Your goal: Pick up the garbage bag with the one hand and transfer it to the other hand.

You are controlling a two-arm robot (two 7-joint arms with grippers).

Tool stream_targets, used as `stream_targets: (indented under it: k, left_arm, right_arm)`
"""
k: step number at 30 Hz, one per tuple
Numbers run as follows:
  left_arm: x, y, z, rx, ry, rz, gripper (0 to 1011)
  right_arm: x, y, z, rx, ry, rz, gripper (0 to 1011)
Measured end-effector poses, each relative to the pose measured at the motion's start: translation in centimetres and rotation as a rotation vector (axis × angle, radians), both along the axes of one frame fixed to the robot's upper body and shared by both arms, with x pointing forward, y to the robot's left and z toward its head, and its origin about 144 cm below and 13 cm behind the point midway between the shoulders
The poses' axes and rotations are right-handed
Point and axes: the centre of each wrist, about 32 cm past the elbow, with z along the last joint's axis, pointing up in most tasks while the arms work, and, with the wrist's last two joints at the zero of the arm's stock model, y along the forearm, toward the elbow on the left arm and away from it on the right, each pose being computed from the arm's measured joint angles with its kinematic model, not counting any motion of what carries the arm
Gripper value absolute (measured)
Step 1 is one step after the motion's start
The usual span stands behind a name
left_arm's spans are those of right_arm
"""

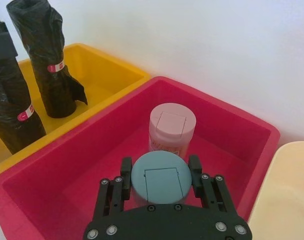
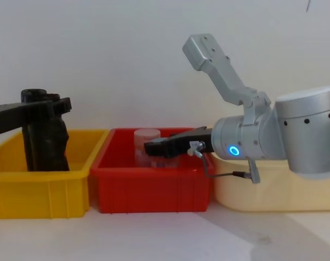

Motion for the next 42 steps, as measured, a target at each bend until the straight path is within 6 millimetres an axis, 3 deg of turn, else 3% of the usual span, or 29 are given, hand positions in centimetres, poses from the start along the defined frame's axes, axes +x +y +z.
stream_targets:
  k: [30,36,42]
  left_arm:
    - [0.1,-0.2,0.2,-0.001,-0.002,-0.008,553]
    - [0.2,-0.4,1.4,-0.001,-0.020,-0.020,553]
    - [0.7,-0.7,4.0,0.001,-0.050,-0.044,553]
  right_arm:
    - [-0.1,-0.4,0.3,0.023,-0.005,0.012,664]
    - [-0.4,-1.0,1.1,0.071,-0.020,0.027,664]
    - [-0.7,-2.0,3.1,0.153,-0.062,0.052,664]
